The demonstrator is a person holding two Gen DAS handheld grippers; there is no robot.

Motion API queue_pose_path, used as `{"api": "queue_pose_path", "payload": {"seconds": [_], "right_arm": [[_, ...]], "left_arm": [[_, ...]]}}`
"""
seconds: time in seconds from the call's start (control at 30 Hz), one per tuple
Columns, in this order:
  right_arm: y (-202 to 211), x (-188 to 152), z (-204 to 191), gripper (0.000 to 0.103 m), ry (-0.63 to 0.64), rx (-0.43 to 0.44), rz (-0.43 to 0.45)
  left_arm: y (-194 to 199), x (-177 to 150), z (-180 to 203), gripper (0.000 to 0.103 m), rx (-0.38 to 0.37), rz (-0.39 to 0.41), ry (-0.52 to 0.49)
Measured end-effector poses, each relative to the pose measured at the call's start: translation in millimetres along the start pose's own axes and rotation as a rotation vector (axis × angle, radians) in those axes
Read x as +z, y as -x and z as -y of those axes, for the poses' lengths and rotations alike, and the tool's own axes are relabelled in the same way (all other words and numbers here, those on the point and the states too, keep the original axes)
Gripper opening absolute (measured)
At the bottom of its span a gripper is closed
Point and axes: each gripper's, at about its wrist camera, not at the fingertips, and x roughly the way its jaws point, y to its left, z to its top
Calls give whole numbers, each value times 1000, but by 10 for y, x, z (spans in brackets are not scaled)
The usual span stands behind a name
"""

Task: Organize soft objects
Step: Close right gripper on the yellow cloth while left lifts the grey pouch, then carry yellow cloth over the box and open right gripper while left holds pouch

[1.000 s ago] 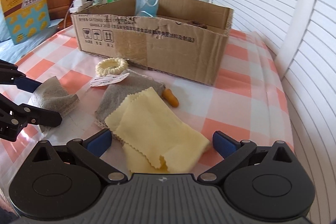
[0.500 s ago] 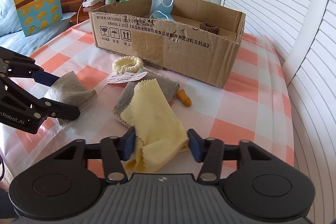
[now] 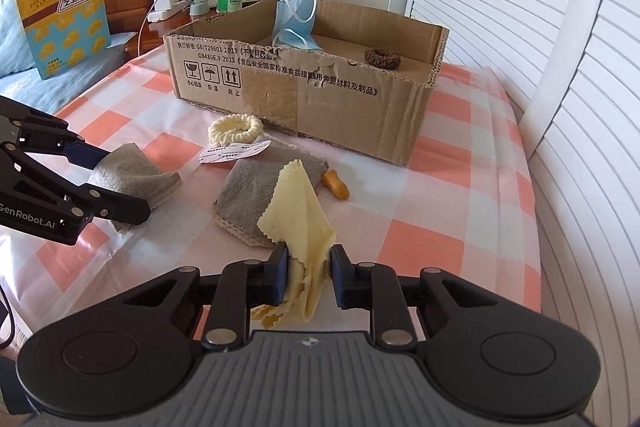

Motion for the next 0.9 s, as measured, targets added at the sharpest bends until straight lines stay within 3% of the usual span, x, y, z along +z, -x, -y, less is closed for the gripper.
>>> {"api": "queue_pose_path", "payload": {"seconds": [0.13, 0.37, 0.43, 0.5, 0.57, 0.7, 0.9], "right_arm": [[-26, -28, 19, 31, -11, 0, -6], [-142, -33, 73, 50, -48, 6, 15], [-170, -27, 48, 50, -35, -5, 18], [-171, -22, 20, 44, -27, -13, 19], [-149, -18, -10, 29, -20, -18, 17], [-72, -24, -32, 17, -14, -42, 24], [98, 9, -2, 16, -19, -52, 47]], "left_arm": [[-8, -7, 14, 56, 12, -5, -19], [-8, -19, 8, 56, 11, -3, -13], [-8, -19, 7, 56, 10, -3, -12], [-9, -15, 8, 56, 10, -2, -13], [-4, -18, 11, 55, 10, -1, -17], [18, -13, 6, 52, 5, -1, -24], [114, 13, 9, 50, -5, -1, -59]]}}
